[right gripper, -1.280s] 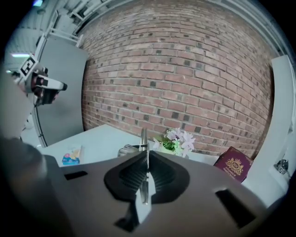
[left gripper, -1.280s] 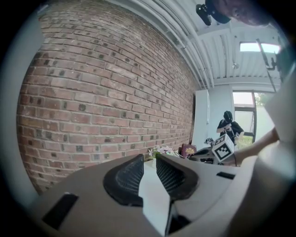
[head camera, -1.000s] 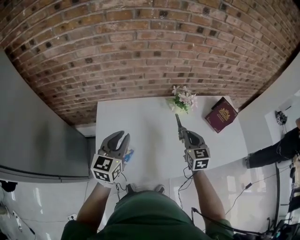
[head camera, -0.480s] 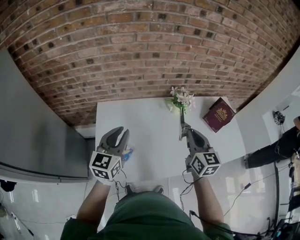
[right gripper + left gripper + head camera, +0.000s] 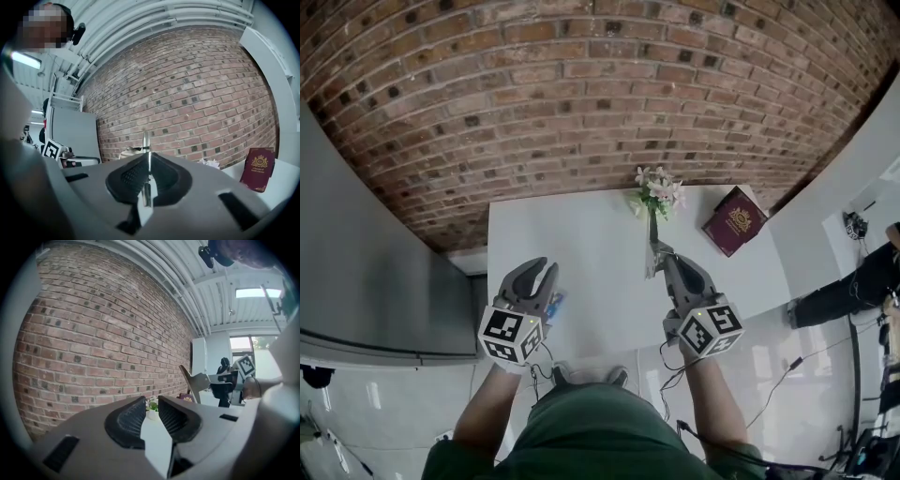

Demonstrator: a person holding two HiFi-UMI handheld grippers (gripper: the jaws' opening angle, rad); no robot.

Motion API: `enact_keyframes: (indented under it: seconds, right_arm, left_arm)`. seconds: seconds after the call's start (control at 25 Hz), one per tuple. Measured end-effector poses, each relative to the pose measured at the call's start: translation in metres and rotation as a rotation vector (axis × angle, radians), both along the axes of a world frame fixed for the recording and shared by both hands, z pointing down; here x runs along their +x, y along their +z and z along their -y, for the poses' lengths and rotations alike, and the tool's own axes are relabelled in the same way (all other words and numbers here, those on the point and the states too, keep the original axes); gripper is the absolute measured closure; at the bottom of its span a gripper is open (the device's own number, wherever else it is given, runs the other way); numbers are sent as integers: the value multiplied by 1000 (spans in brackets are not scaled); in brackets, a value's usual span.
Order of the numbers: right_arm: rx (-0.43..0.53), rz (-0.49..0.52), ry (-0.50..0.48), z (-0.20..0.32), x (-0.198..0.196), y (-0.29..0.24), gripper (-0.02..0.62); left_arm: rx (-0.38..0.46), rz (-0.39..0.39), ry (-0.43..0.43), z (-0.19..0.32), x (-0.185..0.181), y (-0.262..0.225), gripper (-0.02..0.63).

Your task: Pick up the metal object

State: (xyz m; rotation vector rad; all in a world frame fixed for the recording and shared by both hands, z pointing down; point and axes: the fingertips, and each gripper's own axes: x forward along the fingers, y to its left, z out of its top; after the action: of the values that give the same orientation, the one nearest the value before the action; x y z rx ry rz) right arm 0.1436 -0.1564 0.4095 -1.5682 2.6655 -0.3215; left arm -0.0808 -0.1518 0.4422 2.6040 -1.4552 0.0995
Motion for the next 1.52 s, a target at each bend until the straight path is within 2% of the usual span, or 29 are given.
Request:
enact_keyframes:
  seconds: [0.72, 1.52]
  right_arm:
    - [-7, 28, -53, -1, -16, -4, 586]
    - [-3, 38, -33, 5, -8, -8, 586]
  left_arm:
    - [-22, -13, -2, 7, -2, 6, 528]
    - [-38, -21, 11, 19, 1, 12, 528]
